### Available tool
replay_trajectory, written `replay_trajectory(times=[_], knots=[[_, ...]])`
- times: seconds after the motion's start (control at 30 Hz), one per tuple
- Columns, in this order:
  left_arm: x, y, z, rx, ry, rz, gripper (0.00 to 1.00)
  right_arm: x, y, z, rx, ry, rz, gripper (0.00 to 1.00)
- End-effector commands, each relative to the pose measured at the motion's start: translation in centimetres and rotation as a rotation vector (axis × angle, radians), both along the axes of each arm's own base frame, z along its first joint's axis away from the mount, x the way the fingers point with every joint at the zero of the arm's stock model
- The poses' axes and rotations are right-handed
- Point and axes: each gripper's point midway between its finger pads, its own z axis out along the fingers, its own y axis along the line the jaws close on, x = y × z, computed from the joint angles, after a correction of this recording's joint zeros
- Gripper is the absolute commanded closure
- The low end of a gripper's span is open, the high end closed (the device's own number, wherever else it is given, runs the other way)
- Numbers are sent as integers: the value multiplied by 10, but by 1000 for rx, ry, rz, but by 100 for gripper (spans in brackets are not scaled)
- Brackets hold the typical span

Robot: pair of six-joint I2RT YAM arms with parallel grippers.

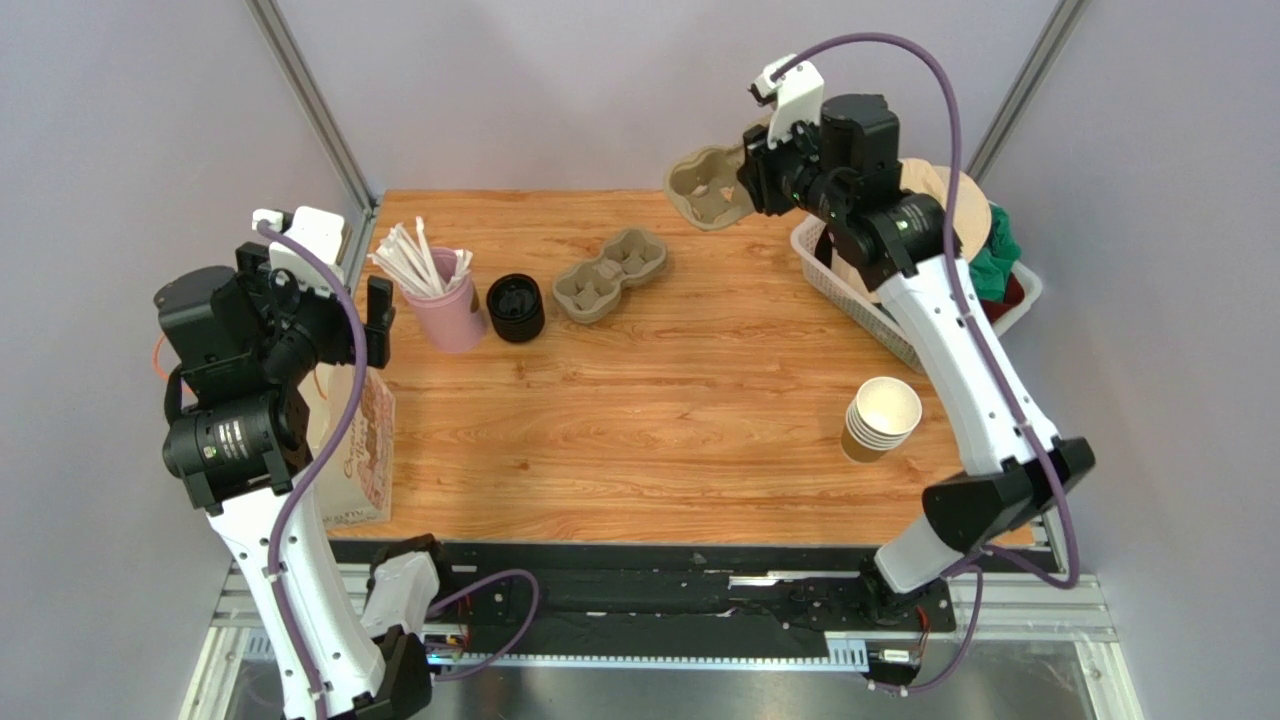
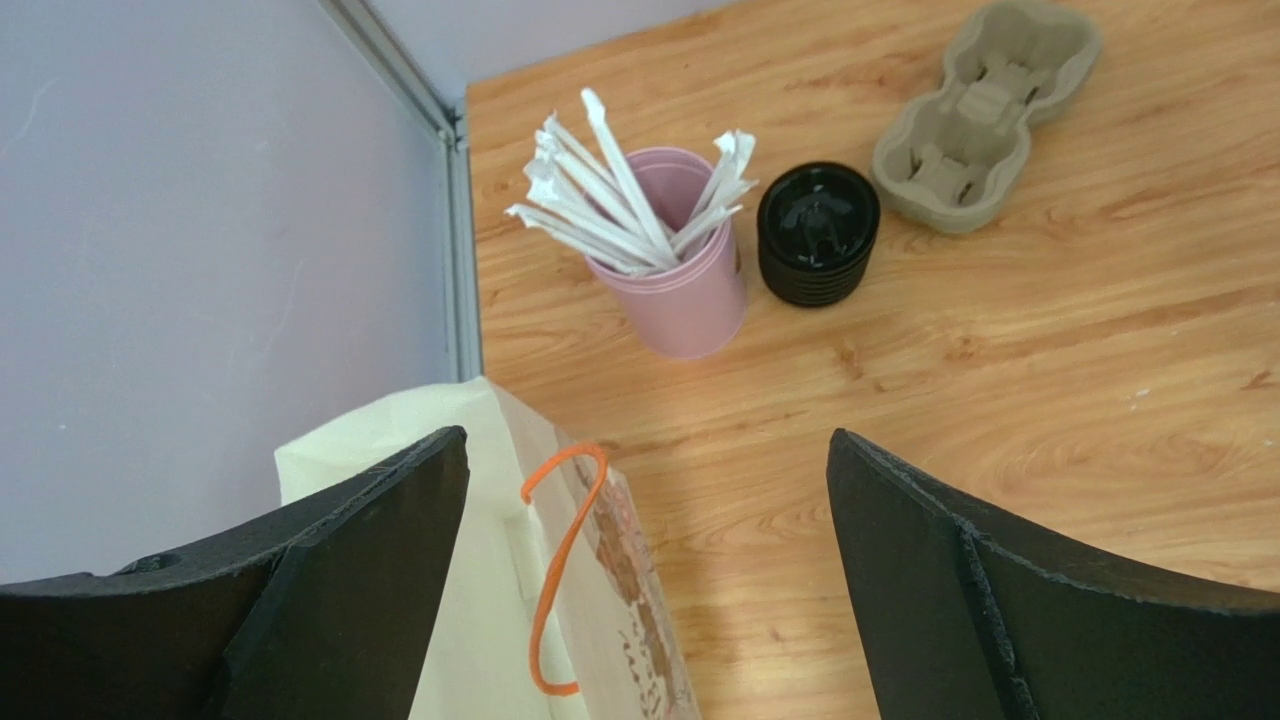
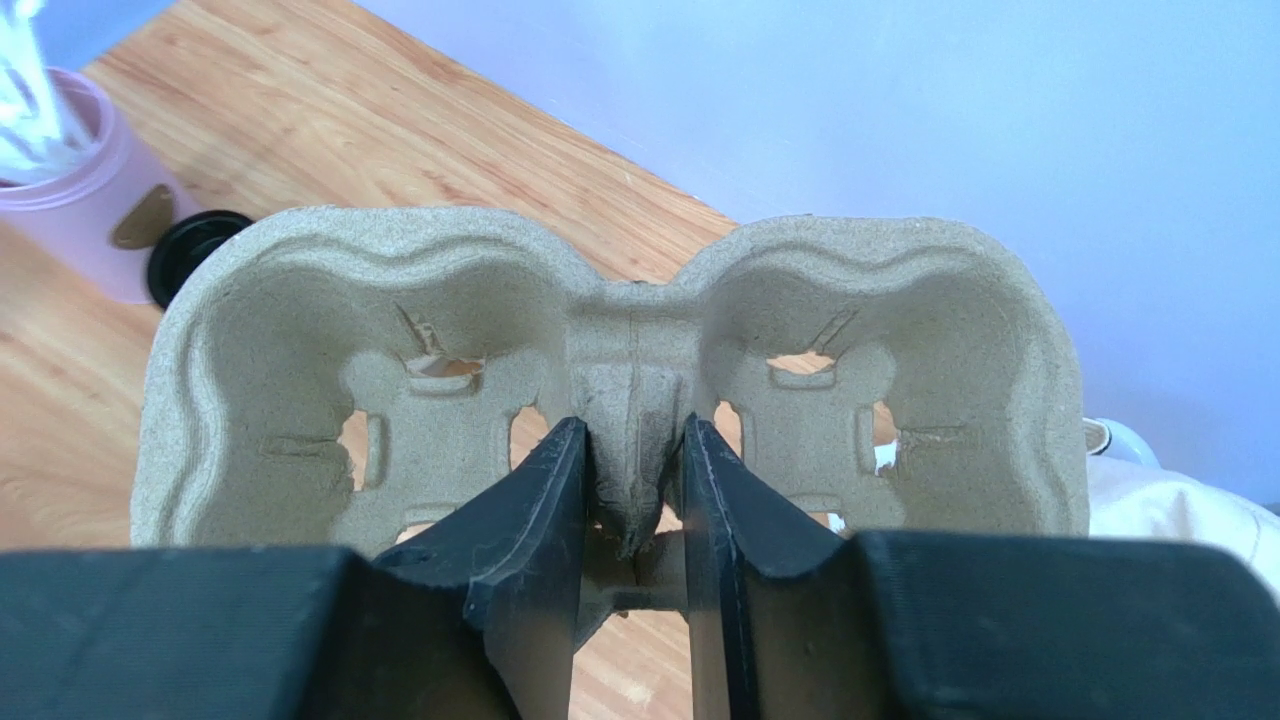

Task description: Pack the takeout coffee

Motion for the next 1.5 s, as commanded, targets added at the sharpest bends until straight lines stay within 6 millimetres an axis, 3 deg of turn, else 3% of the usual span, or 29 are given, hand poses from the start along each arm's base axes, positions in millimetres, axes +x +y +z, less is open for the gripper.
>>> replay_trajectory(times=[0.0,0.23,0.33,0.43,0.57,0.7,0.87,0.97,1.17,1.47], knots=[[-5,12,-4,82,41,29,3,-30,-11,6,-19,4,-2,70],[-9,35,-5,184,71,112,7,-70,-22,29,30,-50,27,69],[-11,30,-12,178,116,74,17,-78,-28,35,27,-71,22,68],[-16,26,-20,181,157,45,17,-82,-32,34,21,-74,14,68],[-12,35,-30,210,172,68,17,-88,-33,35,26,-74,20,68],[-5,40,-45,214,206,68,23,-90,-33,34,35,-66,21,67],[3,47,-53,232,221,78,39,-93,-32,34,43,-62,21,67],[5,47,-57,221,225,73,58,-95,-33,37,51,-65,21,67],[2,22,-42,153,174,-17,100,-93,-35,36,47,-63,8,66],[-17,-26,-28,46,143,-215,100,-95,-36,44,63,-74,4,66]])
